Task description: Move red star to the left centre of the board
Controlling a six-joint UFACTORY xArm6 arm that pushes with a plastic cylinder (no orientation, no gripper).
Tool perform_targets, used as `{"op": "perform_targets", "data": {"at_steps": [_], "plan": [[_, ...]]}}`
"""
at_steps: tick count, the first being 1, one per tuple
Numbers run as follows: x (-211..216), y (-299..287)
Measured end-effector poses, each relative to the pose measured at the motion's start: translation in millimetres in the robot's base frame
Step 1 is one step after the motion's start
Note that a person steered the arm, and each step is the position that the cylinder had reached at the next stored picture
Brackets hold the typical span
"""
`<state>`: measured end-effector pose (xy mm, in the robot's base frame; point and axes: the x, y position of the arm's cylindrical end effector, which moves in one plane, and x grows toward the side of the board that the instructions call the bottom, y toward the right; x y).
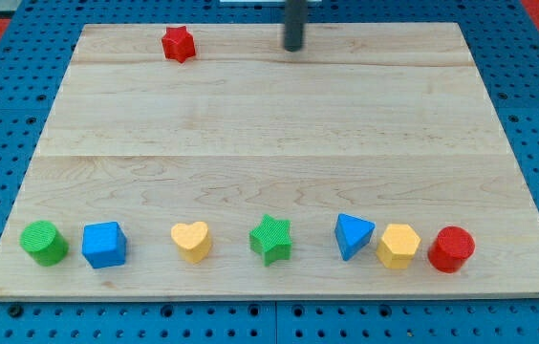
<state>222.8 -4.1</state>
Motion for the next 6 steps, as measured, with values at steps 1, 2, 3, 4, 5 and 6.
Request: {"op": "perform_targets", "data": {"at_steps": [1,2,3,4,5,6], "plan": [[6.2,-65.8],[24.1,-136.0],[7.5,-114.2],[-30.9,-125.3],[-5.8,-160.0],[64.9,-169.1]]}}
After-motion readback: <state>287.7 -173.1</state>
